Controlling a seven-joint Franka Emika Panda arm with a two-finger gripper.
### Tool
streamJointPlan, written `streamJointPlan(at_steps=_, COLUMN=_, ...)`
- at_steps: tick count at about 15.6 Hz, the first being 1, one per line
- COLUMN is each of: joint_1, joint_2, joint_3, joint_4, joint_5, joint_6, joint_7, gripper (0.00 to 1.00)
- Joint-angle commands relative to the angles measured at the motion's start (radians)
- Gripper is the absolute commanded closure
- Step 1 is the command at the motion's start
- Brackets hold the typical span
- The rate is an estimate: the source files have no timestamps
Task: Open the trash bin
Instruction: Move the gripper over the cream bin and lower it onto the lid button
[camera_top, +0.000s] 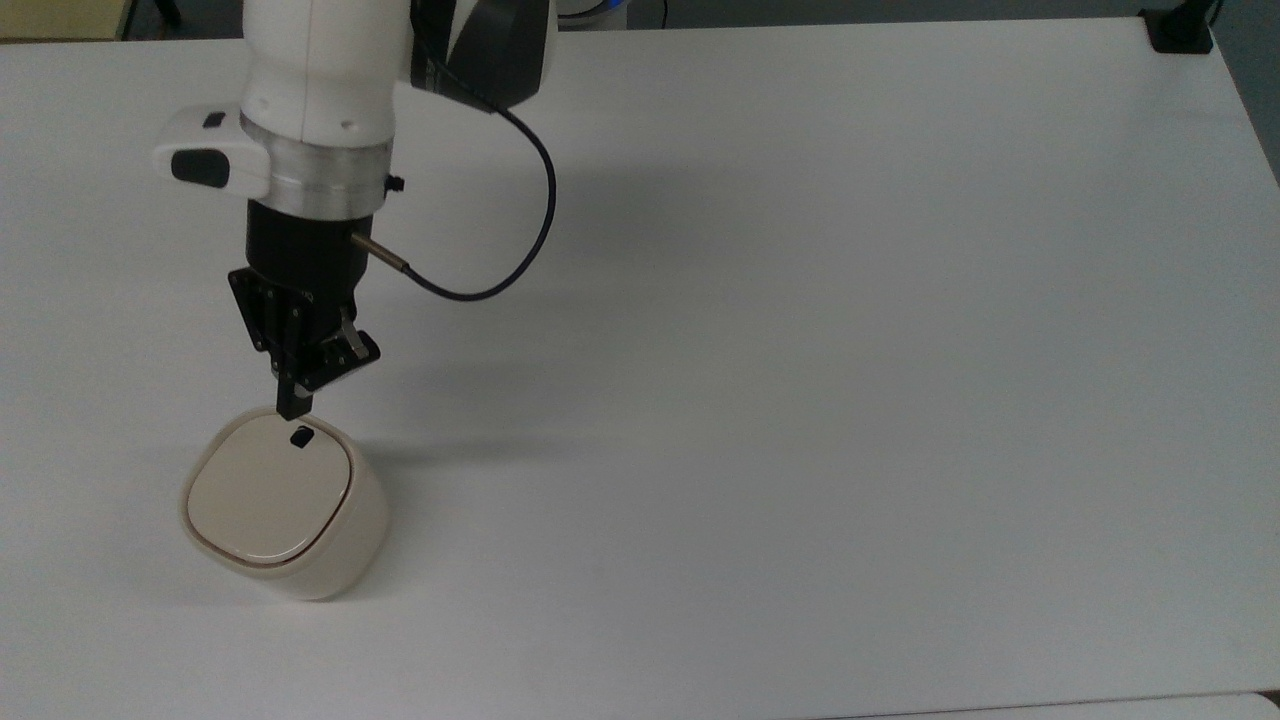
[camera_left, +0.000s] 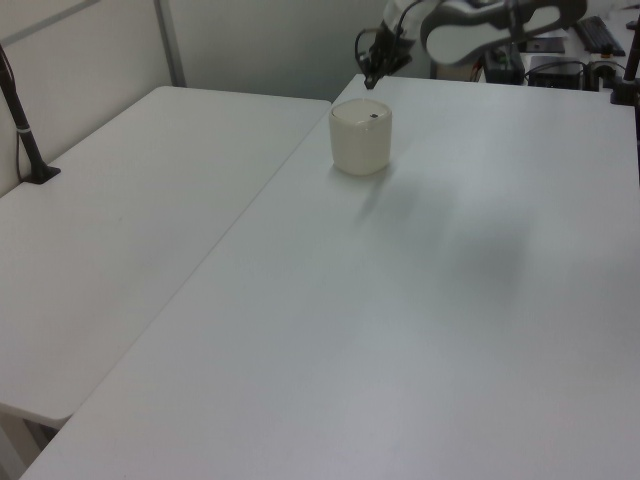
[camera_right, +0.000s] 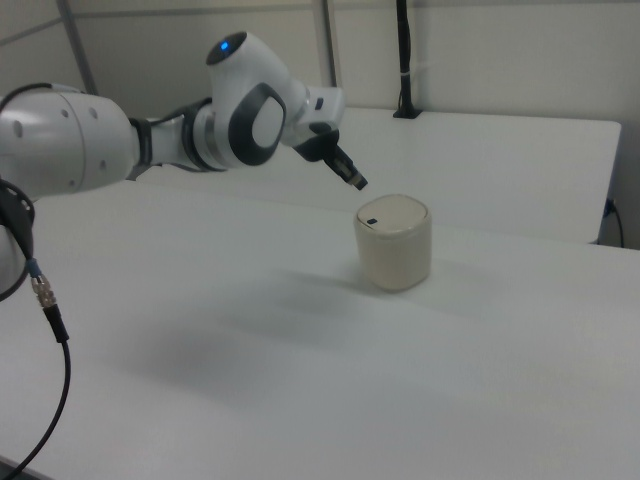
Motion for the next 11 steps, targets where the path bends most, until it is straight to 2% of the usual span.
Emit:
streamJointPlan(at_steps=1, joint_1=0.016, joint_2=0.056, joint_3=-0.031, joint_4=0.027, joint_5=-0.027, joint_6=0.047, joint_7=0.034, gripper=1.00)
streamJointPlan(at_steps=5, joint_1=0.016, joint_2=0.108, joint_3=-0.033, joint_4=0.026, joint_5=-0.035, joint_6=0.073, joint_7=0.035, gripper=1.00)
streamJointPlan(at_steps=11, joint_1=0.016, joint_2=0.108, joint_3=-0.031, joint_4=0.001, joint_5=-0.076, joint_6=0.085, joint_7=0.034, gripper=1.00)
